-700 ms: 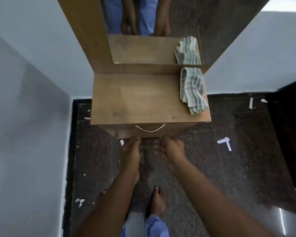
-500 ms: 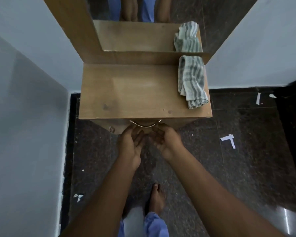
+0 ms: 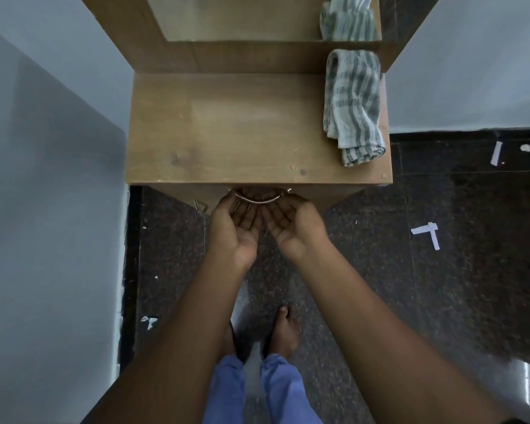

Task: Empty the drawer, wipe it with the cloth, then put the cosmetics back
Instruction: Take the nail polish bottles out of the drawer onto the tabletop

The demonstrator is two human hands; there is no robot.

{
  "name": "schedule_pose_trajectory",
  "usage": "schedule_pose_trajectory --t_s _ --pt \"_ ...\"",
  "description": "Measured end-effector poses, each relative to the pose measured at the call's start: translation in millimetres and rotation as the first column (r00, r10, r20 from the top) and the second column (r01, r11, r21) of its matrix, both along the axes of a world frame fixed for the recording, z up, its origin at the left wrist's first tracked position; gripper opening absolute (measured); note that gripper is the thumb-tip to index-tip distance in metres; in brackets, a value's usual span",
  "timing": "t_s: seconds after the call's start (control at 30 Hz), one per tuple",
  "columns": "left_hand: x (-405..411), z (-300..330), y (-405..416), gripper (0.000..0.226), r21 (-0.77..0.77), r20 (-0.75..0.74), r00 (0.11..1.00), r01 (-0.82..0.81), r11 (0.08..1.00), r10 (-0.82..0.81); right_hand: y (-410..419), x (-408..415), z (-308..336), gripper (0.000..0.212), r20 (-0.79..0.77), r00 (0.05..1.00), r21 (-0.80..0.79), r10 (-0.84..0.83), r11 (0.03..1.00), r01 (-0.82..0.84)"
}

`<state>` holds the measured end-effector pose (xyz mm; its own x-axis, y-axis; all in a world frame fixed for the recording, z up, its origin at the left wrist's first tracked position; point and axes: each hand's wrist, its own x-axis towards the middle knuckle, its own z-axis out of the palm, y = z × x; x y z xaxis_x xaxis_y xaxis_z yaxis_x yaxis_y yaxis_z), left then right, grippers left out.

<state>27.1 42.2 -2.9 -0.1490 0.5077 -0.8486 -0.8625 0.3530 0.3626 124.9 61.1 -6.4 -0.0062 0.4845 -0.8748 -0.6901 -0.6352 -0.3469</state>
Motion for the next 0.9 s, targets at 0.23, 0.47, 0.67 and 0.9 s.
schedule_pose_trajectory --t_s 0.23,0.47,0.67,0.9 --pt "0.6 -1.8 -12.1 0.013 -0.017 -0.008 1.000 0.012 1.000 -0.012 -12.0 -2.5 -3.4 0.026 0.087 0.996 -0.019 0.010 1.000 -0.009" --pt "0.5 7.8 -47.8 0.015 -0.049 -0.014 0.999 0.037 0.998 -0.038 -48.5 1.2 -6.5 0.038 0.144 0.990 -0.018 0.002 1.000 0.001" --pt "2.8 12.0 -80.4 0.015 -0.103 -0.005 0.999 0.044 0.994 -0.045 -81.7 4.9 -8.9 0.042 0.142 0.988 -0.057 0.054 0.997 -0.046" --pt "3.3 16.5 -112.6 0.016 -0.146 0.014 1.000 0.022 0.989 -0.020 -115.0 5.9 6.7 0.025 0.172 0.982 -0.111 0.080 0.992 -0.061"
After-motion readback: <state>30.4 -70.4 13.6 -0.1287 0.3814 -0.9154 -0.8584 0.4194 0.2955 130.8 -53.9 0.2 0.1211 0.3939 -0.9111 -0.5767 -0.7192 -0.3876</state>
